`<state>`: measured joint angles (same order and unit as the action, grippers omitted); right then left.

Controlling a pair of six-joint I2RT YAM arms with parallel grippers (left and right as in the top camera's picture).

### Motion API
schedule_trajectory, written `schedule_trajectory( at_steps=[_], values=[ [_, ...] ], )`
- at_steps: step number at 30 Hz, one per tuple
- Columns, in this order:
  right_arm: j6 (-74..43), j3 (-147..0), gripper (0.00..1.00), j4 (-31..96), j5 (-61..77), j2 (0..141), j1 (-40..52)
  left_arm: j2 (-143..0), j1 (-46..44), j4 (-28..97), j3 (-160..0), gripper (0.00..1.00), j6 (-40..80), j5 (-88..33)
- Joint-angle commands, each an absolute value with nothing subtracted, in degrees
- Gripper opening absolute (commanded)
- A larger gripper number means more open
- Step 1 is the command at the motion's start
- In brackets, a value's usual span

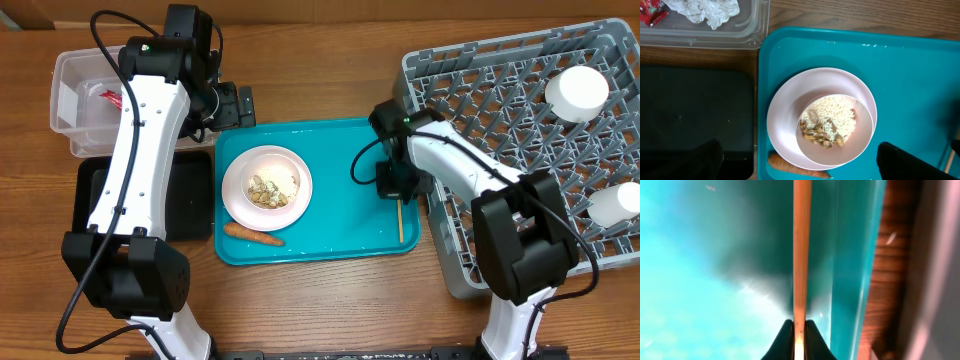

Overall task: Sort waste into correct bins and load items into the dishwasher
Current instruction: 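Carry the second chopstick into the dish rack and release it, then reach the left gripper to the pink bowl and grasp its rim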

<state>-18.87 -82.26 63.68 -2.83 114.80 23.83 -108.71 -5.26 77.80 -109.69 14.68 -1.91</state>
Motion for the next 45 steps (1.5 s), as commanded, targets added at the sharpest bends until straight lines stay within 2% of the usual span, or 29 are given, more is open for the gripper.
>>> schedule_trajectory(
  at_steps=[1, 5, 11, 18, 28, 31, 35, 38, 41, 43, 45],
  values=[
    [-13.9, -89.8, 0.04, 65.0, -2.9, 106.6, 24.0, -109.1, -5.7, 77.8, -110.7, 1.0, 14.9, -2.6],
    [-6.7, -95.9, 0.04, 67.2, -3.4, 100.7, 23.0, -109.1, -5.7, 77.7, -110.7, 1.0, 14.9, -2.6],
    [2.6, -96.5, 0.04, 69.6, -11.4, 96.8, 17.2, -109.1, -5.7, 77.8, -110.7, 1.0, 14.8, -2.6],
    [14.3, -91.3, 0.04, 71.4, -4.0, 98.1, 8.3, -109.1, -5.7, 77.4, -110.7, 1.0, 14.8, -2.6],
    [15.4, -79.0, 0.05, 68.0, 4.4, 98.1, 7.1, -109.1, -5.7, 77.4, -110.7, 1.0, 14.8, -2.6],
    [14.5, -77.4, 0.21, 66.4, 2.7, 98.1, 7.0, -109.1, -5.7, 77.4, -110.7, 1.0, 14.9, -2.6],
    [9.3, -78.1, 0.27, 66.3, -3.2, 97.8, 7.0, -109.1, -5.7, 77.5, -110.7, 1.0, 14.9, -2.6],
    [2.8, -80.8, 0.28, 67.1, -8.4, 96.9, 7.0, -109.1, -5.7, 77.7, -110.7, 1.0, 15.2, -2.6],
    [2.7, -85.2, 0.29, 66.7, -8.5, 94.4, 7.0, -109.1, -6.4, 77.7, -110.7, 1.0, 15.5, -2.6],
    [2.5, -89.1, 0.33, 66.3, -6.5, 92.6, 7.0, -109.1, -7.2, 77.9, -110.7, 1.0, 15.5, -2.6],
    [2.5, -93.1, 0.56, 65.6, 2.3, 90.9, 7.0, -109.1, -8.2, 78.1, -110.7, 1.0, 15.5, -2.6]
  ],
)
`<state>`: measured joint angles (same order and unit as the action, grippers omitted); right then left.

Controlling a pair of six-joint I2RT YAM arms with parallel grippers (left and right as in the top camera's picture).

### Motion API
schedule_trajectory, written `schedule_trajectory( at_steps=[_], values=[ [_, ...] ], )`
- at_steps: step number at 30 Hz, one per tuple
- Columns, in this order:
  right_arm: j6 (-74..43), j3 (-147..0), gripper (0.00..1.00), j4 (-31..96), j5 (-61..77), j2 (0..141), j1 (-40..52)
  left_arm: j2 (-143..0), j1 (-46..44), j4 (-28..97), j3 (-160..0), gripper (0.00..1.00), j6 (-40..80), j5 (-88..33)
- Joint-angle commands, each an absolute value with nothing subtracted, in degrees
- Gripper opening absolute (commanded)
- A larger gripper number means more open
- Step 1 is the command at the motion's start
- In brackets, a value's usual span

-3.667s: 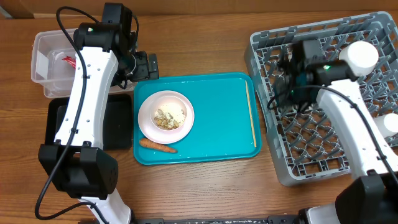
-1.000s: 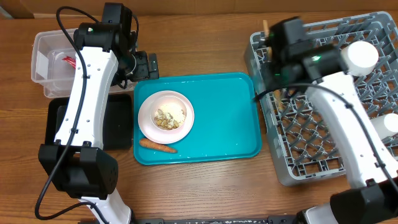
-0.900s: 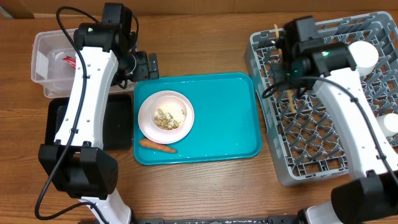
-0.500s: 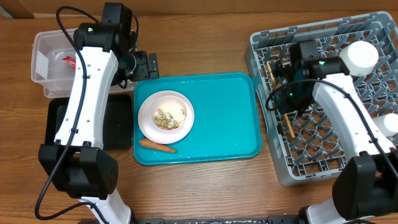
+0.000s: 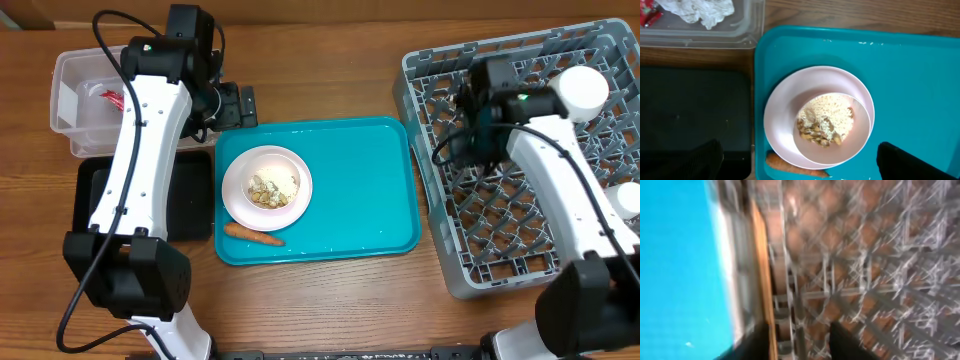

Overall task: Sort waste into correct bins and load items into the dishwasher
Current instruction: 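Reach the left gripper to the pink bowl and grasp its rim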

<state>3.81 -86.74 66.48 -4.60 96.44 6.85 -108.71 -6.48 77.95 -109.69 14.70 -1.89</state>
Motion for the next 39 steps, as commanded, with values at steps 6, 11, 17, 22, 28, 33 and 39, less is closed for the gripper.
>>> schedule_trajectory(
  at_steps=[6, 11, 17, 22, 28, 33, 39],
  values=[
    [3.4, -95.4, 0.8, 63.2, 30.7, 89.0, 7.2, -109.1, -13.2, 77.6, -108.8, 1.0, 15.5, -2.6],
    [3.3, -94.4, 0.8, 67.9, 22.5, 89.1, 7.2, -109.1, -17.5, 76.3, -102.9, 1.0, 16.8, -2.6],
    [2.9, -94.4, 0.81, 70.1, 16.1, 89.1, 7.0, -109.1, -22.6, 73.3, -95.4, 0.97, 17.0, -2.6],
    [2.9, -94.4, 0.81, 70.0, 16.1, 89.1, 7.0, -109.3, -26.0, 67.9, -90.0, 0.88, 17.0, -2.4],
    [3.0, -94.4, 0.81, 70.7, 16.1, 89.1, 7.0, -109.4, -27.0, 59.0, -85.1, 0.73, 17.0, -2.1],
    [3.0, -94.4, 0.81, 70.7, 16.1, 89.1, 7.0, -109.4, -27.0, 53.9, -83.1, 0.6, 17.0, -1.1],
    [3.0, -94.4, 0.8, 70.8, 16.1, 89.1, 7.0, -109.4, -27.0, 52.3, -80.4, 0.63, 17.0, -1.0]
  ],
)
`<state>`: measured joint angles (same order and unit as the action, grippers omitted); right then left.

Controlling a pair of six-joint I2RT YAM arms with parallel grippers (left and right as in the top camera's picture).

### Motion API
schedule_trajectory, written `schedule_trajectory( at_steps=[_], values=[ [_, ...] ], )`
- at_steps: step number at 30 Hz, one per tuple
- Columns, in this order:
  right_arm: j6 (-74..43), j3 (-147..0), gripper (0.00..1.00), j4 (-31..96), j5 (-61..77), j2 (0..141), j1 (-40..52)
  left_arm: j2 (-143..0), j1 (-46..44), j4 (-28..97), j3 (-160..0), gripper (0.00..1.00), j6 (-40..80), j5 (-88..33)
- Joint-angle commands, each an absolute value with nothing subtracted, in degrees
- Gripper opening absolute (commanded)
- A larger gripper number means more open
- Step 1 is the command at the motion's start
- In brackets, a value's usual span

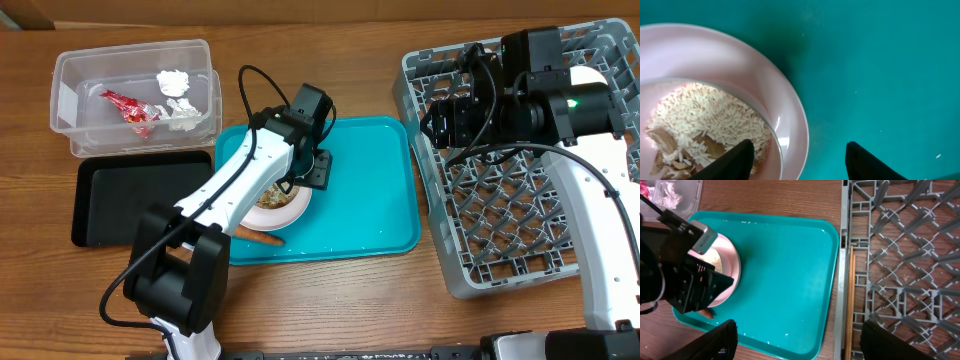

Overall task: Sort waste into correct bins and load items into the dishwasher
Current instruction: 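Reach the left gripper to the pink bowl and grasp its rim, then lift the pink bowl over the black tray and tip out the rice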

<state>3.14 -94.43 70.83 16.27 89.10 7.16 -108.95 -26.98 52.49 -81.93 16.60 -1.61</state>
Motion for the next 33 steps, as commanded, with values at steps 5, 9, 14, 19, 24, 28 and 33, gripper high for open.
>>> schedule_trajectory(
  at_steps=[5, 9, 14, 19, 24, 28, 33],
  values=[
    [3.0, -94.4, 0.8, 70.8, 16.1, 89.1, 7.0, -109.4, -27.0, 50.8, -77.8, 0.63, 17.0, -1.0],
    [3.0, -94.4, 0.8, 70.8, 16.1, 89.1, 7.0, -109.4, -27.0, 49.5, -77.6, 0.57, 17.0, -0.8],
    [3.0, -94.4, 0.78, 71.1, 16.1, 89.1, 7.0, -109.4, -27.0, 46.0, -75.5, 0.56, 17.0, 0.1],
    [3.0, -94.4, 0.76, 71.5, 16.1, 89.1, 7.0, -109.4, -27.0, 45.2, -74.3, 0.53, 17.0, 0.2],
    [3.0, -94.4, 0.74, 71.5, 16.1, 89.1, 7.0, -109.4, -27.0, 45.1, -74.3, 0.42, 17.0, 0.6],
    [3.0, -94.4, 0.73, 71.5, 16.1, 89.1, 7.0, -109.4, -27.0, 45.0, -74.3, 0.22, 17.0, 0.6],
    [3.0, -94.4, 0.73, 71.5, 16.1, 89.1, 7.0, -109.4, -27.0, 45.3, -74.3, 0.06, 17.0, 0.6]
  ],
)
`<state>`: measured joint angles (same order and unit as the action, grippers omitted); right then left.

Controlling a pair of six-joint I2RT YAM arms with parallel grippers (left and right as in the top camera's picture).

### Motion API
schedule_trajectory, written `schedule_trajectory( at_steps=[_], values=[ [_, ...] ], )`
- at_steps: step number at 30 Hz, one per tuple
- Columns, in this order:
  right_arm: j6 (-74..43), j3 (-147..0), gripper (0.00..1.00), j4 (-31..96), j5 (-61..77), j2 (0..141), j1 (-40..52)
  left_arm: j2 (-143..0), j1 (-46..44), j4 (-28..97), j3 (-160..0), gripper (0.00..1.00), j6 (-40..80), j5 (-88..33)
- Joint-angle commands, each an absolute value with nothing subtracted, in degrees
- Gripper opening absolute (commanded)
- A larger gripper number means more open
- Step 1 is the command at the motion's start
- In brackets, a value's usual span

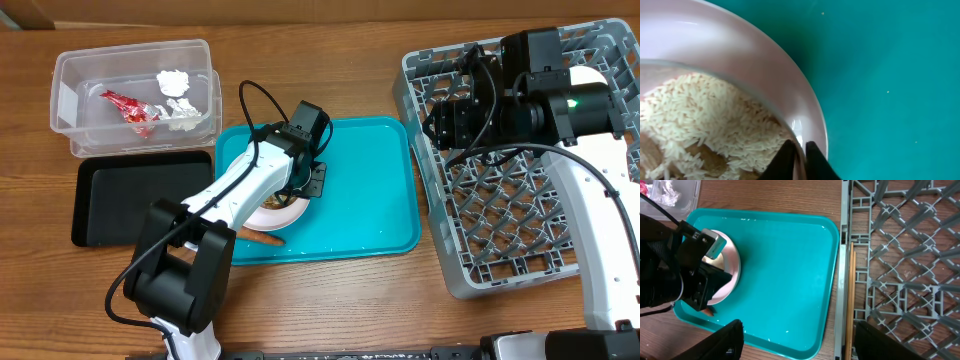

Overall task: Sort waste into correct bins and load items into the dishwasher
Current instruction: 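Lift the pink bowl over the black tray and tip out the rice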

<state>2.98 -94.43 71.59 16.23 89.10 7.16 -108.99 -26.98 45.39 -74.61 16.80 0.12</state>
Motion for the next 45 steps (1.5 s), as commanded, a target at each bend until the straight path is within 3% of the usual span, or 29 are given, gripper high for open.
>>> schedule_trajectory(
  at_steps=[1, 14, 20, 35, 45],
  values=[
    [3.0, -94.4, 0.73, 71.5, 16.1, 89.1, 7.0, -109.4, -27.0, 45.4, -74.3, 0.04, 16.9, 0.7],
    [3.0, -94.4, 0.73, 72.0, 12.6, 89.1, 7.0, -109.1, -26.7, 61.3, -87.0, 0.04, 18.3, 10.2],
    [3.0, -94.4, 0.73, 72.3, 11.9, 89.1, 7.0, -107.4, -22.8, 65.7, -90.0, 0.04, 22.4, 9.3],
    [2.9, -94.4, 0.72, 72.6, 10.5, 89.1, 7.0, -99.5, -1.3, 66.8, -85.4, 0.04, 16.1, -11.7],
    [2.9, -94.4, 0.68, 73.6, 10.5, 89.1, 7.0, -99.4, 19.2, 60.5, -77.4, 0.04, 0.7, -39.8]
  ],
)
